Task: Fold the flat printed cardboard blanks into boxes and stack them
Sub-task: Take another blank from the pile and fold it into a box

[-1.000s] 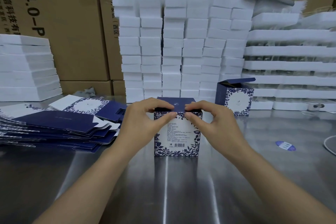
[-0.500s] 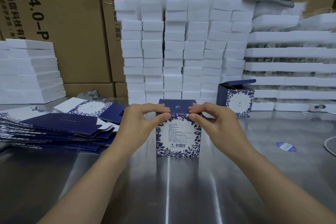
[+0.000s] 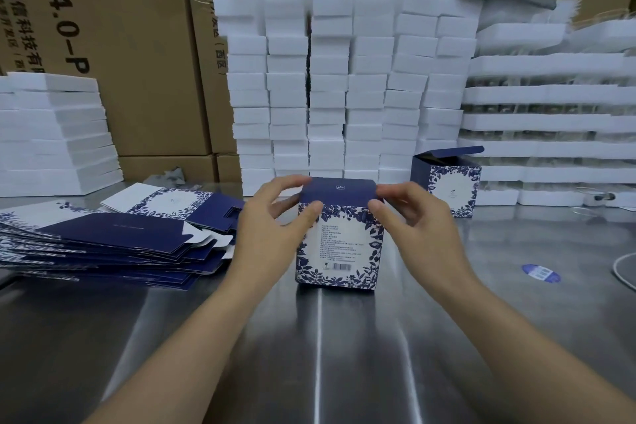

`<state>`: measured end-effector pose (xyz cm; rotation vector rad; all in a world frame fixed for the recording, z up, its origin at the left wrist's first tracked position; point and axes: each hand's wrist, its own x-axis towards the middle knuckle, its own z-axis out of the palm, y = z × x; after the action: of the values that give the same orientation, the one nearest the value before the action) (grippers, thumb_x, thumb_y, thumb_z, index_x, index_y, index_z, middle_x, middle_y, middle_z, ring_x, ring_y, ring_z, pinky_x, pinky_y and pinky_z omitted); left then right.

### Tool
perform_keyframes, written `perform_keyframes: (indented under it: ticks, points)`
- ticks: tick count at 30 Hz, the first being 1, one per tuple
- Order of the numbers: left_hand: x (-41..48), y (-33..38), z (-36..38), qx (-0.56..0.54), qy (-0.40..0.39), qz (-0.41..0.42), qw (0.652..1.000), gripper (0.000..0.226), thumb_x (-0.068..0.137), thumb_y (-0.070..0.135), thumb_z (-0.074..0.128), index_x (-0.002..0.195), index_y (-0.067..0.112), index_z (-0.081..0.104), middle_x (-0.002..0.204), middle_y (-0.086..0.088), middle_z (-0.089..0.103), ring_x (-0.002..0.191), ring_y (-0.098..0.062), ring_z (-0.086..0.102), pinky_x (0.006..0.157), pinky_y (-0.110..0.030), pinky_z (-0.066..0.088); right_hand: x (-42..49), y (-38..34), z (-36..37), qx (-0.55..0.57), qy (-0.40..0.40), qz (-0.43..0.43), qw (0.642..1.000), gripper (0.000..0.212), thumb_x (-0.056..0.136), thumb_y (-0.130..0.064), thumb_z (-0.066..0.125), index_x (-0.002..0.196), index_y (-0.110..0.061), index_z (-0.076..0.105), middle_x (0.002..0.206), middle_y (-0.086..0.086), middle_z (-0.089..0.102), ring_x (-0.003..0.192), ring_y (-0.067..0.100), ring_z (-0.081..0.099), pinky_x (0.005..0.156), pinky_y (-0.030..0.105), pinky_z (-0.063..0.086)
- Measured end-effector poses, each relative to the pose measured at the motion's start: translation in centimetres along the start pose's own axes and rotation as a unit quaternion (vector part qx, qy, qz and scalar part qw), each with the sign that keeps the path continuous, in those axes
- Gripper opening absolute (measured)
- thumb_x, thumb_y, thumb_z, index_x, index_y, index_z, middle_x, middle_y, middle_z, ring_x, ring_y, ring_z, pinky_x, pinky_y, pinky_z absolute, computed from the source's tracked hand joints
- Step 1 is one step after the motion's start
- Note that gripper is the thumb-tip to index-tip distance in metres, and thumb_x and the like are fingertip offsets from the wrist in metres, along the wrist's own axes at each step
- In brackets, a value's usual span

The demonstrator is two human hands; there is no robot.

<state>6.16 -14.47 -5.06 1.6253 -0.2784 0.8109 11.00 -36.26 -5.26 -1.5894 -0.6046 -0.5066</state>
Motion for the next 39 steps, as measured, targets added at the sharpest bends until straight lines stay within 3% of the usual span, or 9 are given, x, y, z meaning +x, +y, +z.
perform_keyframes:
  ticks: [4,9,14,17,20,24,29,33,39]
  points:
    - [-0.8,-0.2,1.4,0.032,-0.022,0.042,0.998,0.053,0.093,0.001,0.072,0.128,0.040,0.064,0.140,0.018,0.052,0.133,0.000,0.056,0.097,-0.034,0.060,-0.4,-0.4,0.9,0.023,0.008,-0.019,1.000,0.037,0.098,-0.005,0.070,0.127,-0.024,0.061,0.137,-0.009,0.066,0.135,-0.001,0.057,0.103,0.040,0.059]
    - [-0.5,-0.2,1.4,0.058,0.043,0.048,0.996,0.049,0.099,0.009,0.069,0.133,0.043,0.062,0.141,0.017,0.047,0.118,0.002,0.063,0.082,-0.003,0.047,-0.5,-0.5,1.0,0.039,-0.008,-0.007,0.999,0.053,0.096,0.006,0.064,0.135,-0.029,0.057,0.148,-0.001,0.056,0.140,-0.004,0.049,0.102,0.049,0.059]
    - [-0.7,-1.0,1.5,0.097,-0.020,0.059,0.993,0.082,0.090,-0.008,0.066,0.144,0.052,0.052,0.150,0.021,0.036,0.117,-0.002,0.061,0.086,-0.014,0.056,-0.6,0.3,1.0,0.004,-0.053,0.024,0.998,0.092,0.089,0.013,0.061,0.153,-0.049,0.040,0.163,-0.012,0.038,0.150,0.006,0.039,0.110,0.047,0.054]
    - [-0.5,-1.8,1.6,0.139,-0.050,0.052,0.988,0.088,0.092,-0.005,0.067,0.155,0.050,0.041,0.150,0.024,0.040,0.115,-0.001,0.058,0.084,-0.015,0.057,-0.9,0.8,0.9,-0.021,-0.087,0.031,0.995,0.107,0.086,0.014,0.061,0.157,-0.058,0.027,0.164,-0.017,0.037,0.144,0.006,0.049,0.102,0.044,0.059]
    - [-0.6,-2.3,1.6,0.178,-0.051,0.059,0.981,0.084,0.095,0.005,0.070,0.158,0.049,0.037,0.141,0.024,0.047,0.112,0.001,0.056,0.079,-0.012,0.055,-0.9,1.2,0.9,-0.053,-0.088,0.027,0.994,0.104,0.090,0.007,0.068,0.156,-0.063,0.027,0.156,-0.031,0.038,0.136,0.004,0.055,0.097,0.039,0.061]
    - [-0.6,-2.7,1.7,0.225,-0.042,0.077,0.970,0.072,0.099,0.020,0.072,0.157,0.048,0.040,0.134,0.020,0.044,0.110,0.006,0.054,0.073,-0.012,0.052,-0.9,1.5,0.8,-0.143,-0.077,-0.015,0.987,0.084,0.098,-0.015,0.073,0.157,-0.056,0.031,0.153,-0.032,0.042,0.140,0.005,0.049,0.111,0.040,0.051]
    - [-0.8,-3.0,1.5,0.263,-0.042,0.078,0.961,0.057,0.102,0.036,0.066,0.153,0.051,0.045,0.132,0.019,0.041,0.108,0.005,0.050,0.083,-0.024,0.056,-0.9,1.2,0.9,-0.179,-0.046,-0.033,0.982,0.056,0.103,-0.029,0.066,0.151,-0.048,0.045,0.134,-0.037,0.048,0.129,0.007,0.057,0.110,0.039,0.049]
    - [-1.0,-2.8,1.6,0.260,-0.042,0.069,0.962,0.041,0.104,0.038,0.062,0.142,0.050,0.054,0.136,0.016,0.040,0.123,-0.008,0.050,0.097,-0.040,0.056,-0.9,1.5,0.9,-0.188,-0.040,-0.008,0.981,0.045,0.103,-0.033,0.065,0.143,-0.048,0.053,0.134,-0.018,0.057,0.115,0.007,0.065,0.097,0.016,0.051]
    - [-0.8,-2.9,1.4,0.261,-0.044,0.052,0.963,0.023,0.103,0.037,0.065,0.126,0.042,0.063,0.151,0.018,0.035,0.135,-0.007,0.043,0.107,-0.041,0.049,-1.0,2.3,1.3,-0.218,-0.073,-0.007,0.973,0.044,0.102,-0.038,0.064,0.145,-0.041,0.057,0.144,-0.011,0.053,0.128,0.012,0.058,0.109,0.044,0.051]
